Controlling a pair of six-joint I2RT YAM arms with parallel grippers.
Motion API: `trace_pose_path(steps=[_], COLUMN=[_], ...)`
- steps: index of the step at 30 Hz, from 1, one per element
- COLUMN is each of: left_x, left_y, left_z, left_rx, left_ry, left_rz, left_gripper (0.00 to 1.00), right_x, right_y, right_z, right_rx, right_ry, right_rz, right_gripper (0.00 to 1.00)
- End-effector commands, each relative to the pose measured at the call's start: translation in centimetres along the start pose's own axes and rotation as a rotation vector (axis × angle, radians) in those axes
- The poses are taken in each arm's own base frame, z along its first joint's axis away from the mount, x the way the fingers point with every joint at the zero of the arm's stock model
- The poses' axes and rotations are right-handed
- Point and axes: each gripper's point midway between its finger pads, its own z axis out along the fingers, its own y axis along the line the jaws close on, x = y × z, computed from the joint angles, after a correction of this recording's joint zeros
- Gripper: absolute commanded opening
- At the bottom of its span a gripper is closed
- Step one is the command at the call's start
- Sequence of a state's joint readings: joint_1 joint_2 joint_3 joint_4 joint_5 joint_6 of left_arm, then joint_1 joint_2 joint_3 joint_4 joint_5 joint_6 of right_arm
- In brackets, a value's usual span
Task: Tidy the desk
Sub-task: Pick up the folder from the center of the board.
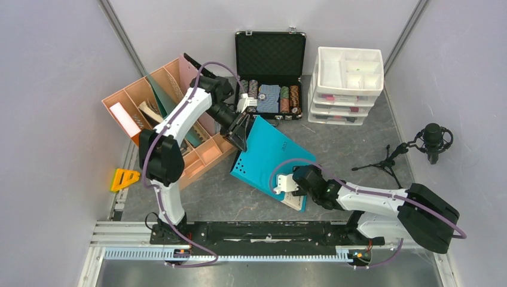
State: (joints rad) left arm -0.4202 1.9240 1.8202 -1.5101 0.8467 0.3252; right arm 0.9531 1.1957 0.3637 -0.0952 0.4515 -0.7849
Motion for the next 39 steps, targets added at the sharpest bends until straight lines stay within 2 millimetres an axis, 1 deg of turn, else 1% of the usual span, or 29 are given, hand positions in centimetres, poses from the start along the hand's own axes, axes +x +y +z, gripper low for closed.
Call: trace_pose_path(steps=[1, 6, 8, 12, 16, 18, 22, 24, 25, 27, 32, 35, 37, 39], left_x=[-3.3, -4.2, -4.7, -5.7, -6.0, -5.9, -5.6, -5.5, -5.6, -5.7, -6.7, -7.4, -7.8, -8.1], left_y=[-0.9, -1.1, -1.0, -0.9, -0.9, -0.6, 0.0, 0.2, 0.4, 0.2, 0.0, 0.5, 1.2, 1.7], left_z=[2.0, 2.0, 1.8, 1.0, 0.3, 0.3, 0.2, -0.3, -0.6, -1.2, -3.0, -3.6, -3.6, -3.4], left_rx=[0.168, 0.182, 0.185, 0.200, 0.231, 0.212, 0.162, 0.117, 0.094, 0.059, -0.050, -0.107, -0.137, -0.139], left_ry=[-0.128, -0.177, -0.213, -0.282, -0.325, -0.334, -0.333, -0.331, -0.336, -0.352, -0.415, -0.449, -0.460, -0.471], left_rz=[-0.040, -0.059, -0.060, -0.099, -0.107, -0.101, -0.099, -0.085, -0.084, -0.075, -0.091, -0.134, -0.165, -0.194], left_gripper=[0.31, 0.31, 0.31, 0.31, 0.31, 0.28, 0.15, 0.05, 0.02, 0.02, 0.02, 0.02, 0.02, 0.02], right_x=[-2.2, -2.7, -2.8, -2.8, -3.1, -3.0, -2.7, -2.5, -2.5, -2.6, -3.3, -4.1, -4.6, -4.7], right_y=[2.8, 1.8, 1.7, 1.4, 1.0, 0.9, 1.0, 0.7, 0.5, 0.2, -1.5, -3.0, -3.7, -4.3], right_z=[0.7, 0.6, 0.6, 0.5, 0.5, 0.5, 0.6, 0.5, 0.4, 0.1, -1.3, -2.9, -4.0, -5.0], right_rx=[-0.134, -0.103, -0.098, -0.085, -0.071, -0.070, -0.064, -0.050, -0.043, -0.040, -0.040, -0.036, -0.034, -0.028], right_ry=[-0.096, -0.103, -0.104, -0.105, -0.111, -0.107, -0.092, -0.086, -0.087, -0.106, -0.185, -0.256, -0.298, -0.315], right_rz=[0.058, 0.094, 0.102, 0.115, 0.126, 0.126, 0.120, 0.115, 0.118, 0.129, 0.165, 0.169, 0.154, 0.140], right_gripper=[0.66, 0.65, 0.65, 0.65, 0.65, 0.65, 0.65, 0.68, 0.70, 0.78, 0.98, 0.98, 0.98, 0.98])
